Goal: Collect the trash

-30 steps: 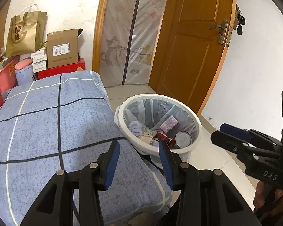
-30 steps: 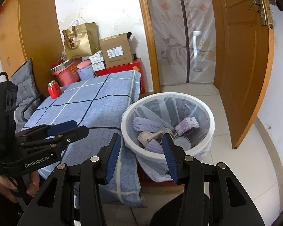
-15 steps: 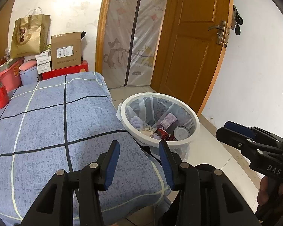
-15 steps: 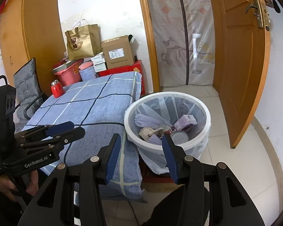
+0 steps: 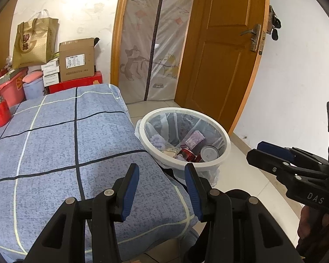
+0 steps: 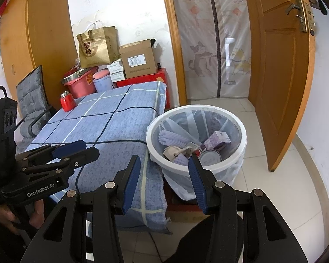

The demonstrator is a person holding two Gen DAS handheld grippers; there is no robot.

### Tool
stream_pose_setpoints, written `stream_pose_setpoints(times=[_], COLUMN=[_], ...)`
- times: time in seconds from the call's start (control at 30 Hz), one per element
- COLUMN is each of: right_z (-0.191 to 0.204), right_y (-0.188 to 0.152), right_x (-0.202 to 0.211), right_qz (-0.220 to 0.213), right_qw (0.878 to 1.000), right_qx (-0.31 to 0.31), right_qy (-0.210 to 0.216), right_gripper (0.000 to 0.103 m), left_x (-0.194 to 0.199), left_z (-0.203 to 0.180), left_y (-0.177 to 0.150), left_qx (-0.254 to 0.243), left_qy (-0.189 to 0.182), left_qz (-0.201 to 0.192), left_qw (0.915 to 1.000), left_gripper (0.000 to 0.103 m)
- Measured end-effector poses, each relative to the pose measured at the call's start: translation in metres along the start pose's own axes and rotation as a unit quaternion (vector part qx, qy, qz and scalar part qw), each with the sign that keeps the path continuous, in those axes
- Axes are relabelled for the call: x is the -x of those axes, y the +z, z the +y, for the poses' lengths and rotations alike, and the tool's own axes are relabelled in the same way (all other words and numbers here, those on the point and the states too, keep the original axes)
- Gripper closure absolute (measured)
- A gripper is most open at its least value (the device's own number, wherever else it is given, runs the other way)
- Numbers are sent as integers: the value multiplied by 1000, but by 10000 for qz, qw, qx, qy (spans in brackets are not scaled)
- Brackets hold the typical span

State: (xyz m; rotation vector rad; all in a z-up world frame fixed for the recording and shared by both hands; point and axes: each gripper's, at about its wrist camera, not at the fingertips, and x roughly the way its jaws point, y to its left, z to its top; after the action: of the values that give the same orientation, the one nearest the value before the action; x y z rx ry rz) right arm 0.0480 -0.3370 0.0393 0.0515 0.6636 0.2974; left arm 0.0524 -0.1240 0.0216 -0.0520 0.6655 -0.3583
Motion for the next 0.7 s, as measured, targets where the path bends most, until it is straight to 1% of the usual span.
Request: stream_pose_setpoints(times=[0.3, 0.7], right_z=[1, 1], right_y=[-1, -2], right_x=[-1, -2], right_qz=[29, 41], right_qw=[10000, 10000], right_qx=[9, 9], right_qy=[7, 10], right_gripper=[56, 56], left_x=[-3, -6], left_z=[0, -1], left_y=[-1, -3], left_qx=[15, -49], left_qy=[-5, 113], left_qz=[16, 41], left_qw=[10000, 9999], left_gripper=[60, 60])
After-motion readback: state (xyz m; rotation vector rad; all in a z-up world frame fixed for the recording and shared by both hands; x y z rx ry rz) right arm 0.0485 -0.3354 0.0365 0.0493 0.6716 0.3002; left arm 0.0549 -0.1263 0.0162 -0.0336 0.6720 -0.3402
